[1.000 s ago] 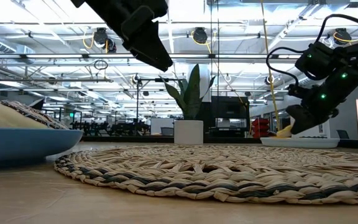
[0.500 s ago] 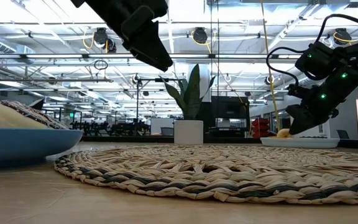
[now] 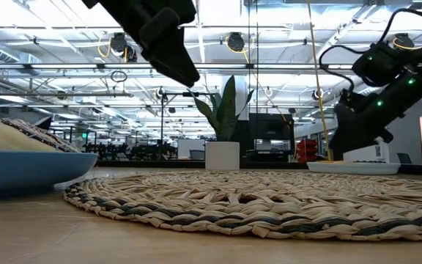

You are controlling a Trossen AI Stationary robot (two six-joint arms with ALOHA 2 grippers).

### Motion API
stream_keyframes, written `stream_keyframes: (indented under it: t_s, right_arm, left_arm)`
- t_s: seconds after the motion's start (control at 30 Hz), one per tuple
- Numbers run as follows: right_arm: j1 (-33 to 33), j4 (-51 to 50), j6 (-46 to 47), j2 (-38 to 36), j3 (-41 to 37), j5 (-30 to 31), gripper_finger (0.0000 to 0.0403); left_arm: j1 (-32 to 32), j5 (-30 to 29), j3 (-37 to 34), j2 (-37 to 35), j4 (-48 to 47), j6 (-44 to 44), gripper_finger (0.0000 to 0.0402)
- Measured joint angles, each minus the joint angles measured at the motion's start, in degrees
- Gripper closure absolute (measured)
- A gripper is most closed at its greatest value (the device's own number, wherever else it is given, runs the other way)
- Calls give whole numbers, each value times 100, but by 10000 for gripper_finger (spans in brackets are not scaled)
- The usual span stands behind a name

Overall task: Pick & Place donuts
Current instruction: Return to Home Position

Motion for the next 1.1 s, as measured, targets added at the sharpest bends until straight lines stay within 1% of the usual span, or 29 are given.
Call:
stream_keyframes:
  t_s: [0.1,0.13,0.23,0.27,0.3,0.33,0.4,0.47,0.5,0.57,0.6,0.67,0.73,0.8,0.97,1.1]
  right_arm:
    - [0,28,226,-262,0,-850,193]
    - [0,56,279,-360,0,-1141,194]
    - [2,247,352,-694,0,-1988,196]
    - [2,350,397,-802,0,-2288,196]
    - [0,408,452,-942,0,-2543,196]
    - [2,466,454,-1100,0,-2835,196]
    - [22,754,450,-1354,2,-3504,195]
    - [53,957,540,-1707,-3,-4089,196]
    - [79,1161,633,-1871,-7,-4343,196]
    - [159,1509,767,-2184,8,-4644,197]
    - [191,1593,838,-2383,2,-4723,197]
    - [285,1750,843,-2705,1,-4710,195]
    - [411,1673,606,-3085,4,-4717,195]
    - [523,1587,405,-3357,-8,-4709,196]
    - [746,1528,67,-4020,-383,-4488,199]
    - [803,1464,-70,-4347,-964,-3968,196]
  left_arm:
    - [-13,49,-4,-141,-46,-128,26]
    - [-18,160,-2,-178,75,-120,25]
    - [-76,701,-49,-473,159,84,23]
    - [-86,898,-80,-563,275,160,24]
    - [-101,1126,-119,-648,601,221,25]
    - [-115,1294,-259,-819,768,287,27]
    - [-122,1440,-654,-1214,879,354,30]
    - [-122,1432,-1122,-1591,1434,328,32]
    - [-122,1341,-1440,-1852,1560,278,31]
    - [-122,1168,-2099,-2317,1912,133,29]
    - [-122,1086,-2428,-2554,2286,71,27]
    - [-118,911,-3130,-3064,2616,-154,23]
    - [-126,886,-3683,-3560,3091,-347,21]
    - [-145,916,-4184,-4085,3115,-511,21]
    - [-299,869,-5030,-5278,3234,-711,29]
    - [-481,715,-5470,-6082,3260,-662,32]
